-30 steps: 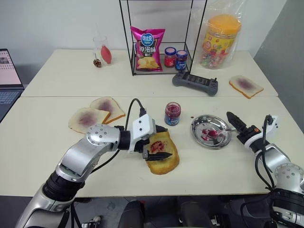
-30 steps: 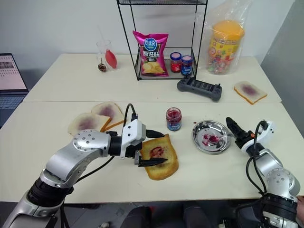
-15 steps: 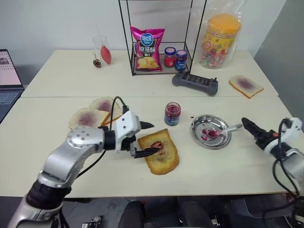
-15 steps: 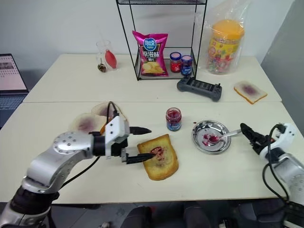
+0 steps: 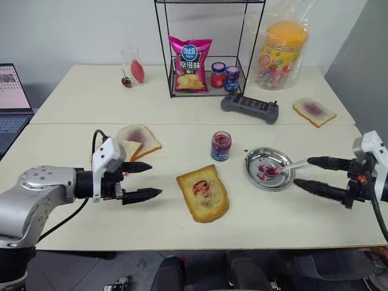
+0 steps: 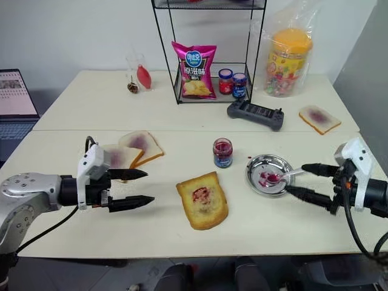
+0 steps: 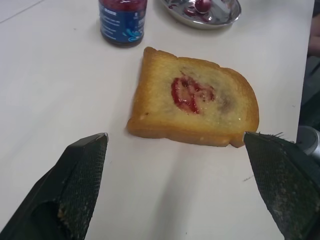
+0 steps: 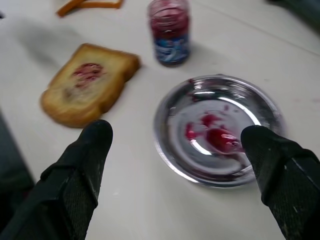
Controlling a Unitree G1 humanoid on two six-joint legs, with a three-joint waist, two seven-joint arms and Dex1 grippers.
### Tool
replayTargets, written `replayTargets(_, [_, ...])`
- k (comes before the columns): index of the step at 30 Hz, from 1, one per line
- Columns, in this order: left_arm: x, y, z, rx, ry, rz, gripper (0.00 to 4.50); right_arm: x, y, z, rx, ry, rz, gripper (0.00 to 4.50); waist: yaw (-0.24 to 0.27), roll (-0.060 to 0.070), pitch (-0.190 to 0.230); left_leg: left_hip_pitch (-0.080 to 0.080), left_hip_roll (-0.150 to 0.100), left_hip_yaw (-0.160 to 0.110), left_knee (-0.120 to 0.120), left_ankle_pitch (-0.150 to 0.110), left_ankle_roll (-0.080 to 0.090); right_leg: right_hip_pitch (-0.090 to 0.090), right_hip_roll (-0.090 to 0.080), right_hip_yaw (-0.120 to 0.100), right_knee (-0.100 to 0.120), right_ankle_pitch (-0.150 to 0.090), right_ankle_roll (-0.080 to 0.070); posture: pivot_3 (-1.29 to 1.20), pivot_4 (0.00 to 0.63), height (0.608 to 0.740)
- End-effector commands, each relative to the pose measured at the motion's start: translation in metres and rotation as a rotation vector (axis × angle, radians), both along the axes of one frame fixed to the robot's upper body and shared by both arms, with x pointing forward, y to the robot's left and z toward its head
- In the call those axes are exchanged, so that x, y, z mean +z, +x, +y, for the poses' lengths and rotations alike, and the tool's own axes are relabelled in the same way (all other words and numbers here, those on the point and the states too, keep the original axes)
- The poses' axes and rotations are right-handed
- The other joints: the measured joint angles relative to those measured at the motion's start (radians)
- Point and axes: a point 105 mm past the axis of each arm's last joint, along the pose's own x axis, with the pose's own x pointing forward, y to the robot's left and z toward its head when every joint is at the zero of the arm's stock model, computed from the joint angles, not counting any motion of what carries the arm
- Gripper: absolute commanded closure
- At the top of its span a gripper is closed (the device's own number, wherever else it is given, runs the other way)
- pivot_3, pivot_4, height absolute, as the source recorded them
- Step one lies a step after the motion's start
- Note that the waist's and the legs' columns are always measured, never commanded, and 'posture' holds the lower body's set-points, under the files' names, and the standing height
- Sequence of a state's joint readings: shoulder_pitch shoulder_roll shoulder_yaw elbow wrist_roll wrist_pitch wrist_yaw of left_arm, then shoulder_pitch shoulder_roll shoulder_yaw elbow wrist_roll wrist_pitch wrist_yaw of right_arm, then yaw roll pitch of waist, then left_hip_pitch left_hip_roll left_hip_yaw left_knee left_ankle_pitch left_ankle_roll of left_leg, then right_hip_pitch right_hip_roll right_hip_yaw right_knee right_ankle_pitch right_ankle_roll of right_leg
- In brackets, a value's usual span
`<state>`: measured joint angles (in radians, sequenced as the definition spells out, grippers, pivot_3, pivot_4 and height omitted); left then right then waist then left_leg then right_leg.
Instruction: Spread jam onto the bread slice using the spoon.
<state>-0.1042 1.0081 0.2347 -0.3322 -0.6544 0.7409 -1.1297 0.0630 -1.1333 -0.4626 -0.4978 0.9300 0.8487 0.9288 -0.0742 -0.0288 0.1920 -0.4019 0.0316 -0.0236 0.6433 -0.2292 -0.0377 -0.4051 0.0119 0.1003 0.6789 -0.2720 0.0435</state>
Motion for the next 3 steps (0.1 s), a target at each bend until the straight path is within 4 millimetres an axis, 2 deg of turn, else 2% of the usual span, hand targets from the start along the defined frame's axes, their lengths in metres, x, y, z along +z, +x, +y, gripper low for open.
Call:
replayTargets(1, [0.0062, -0.0067, 0.0005, -0.021, 0.004, -0.018, 0.0, 0.0021, -0.0056, 0.0108, 0.067, 0.003, 0.007, 0.01, 0.001, -0.001, 0.0, 0.0, 0.0, 0.0, 0.0, 0.0, 0.0, 0.0, 0.0, 0.0, 0.0, -0.001, -0.002, 0.0, 0.15, 0.74])
replayTargets(3, [0.0063, -0.0059, -0.002, -0.016, -0.001, -0.028, 0.0, 0.0003, -0.0007, 0.006, 0.037, -0.001, -0.005, 0.01, 0.003, -0.001, 0.001, 0.0, 0.0, 0.0, 0.0, 0.0, 0.0, 0.0, 0.0, 0.0, 0.0, -0.002, -0.004, 0.0, 0.15, 0.74])
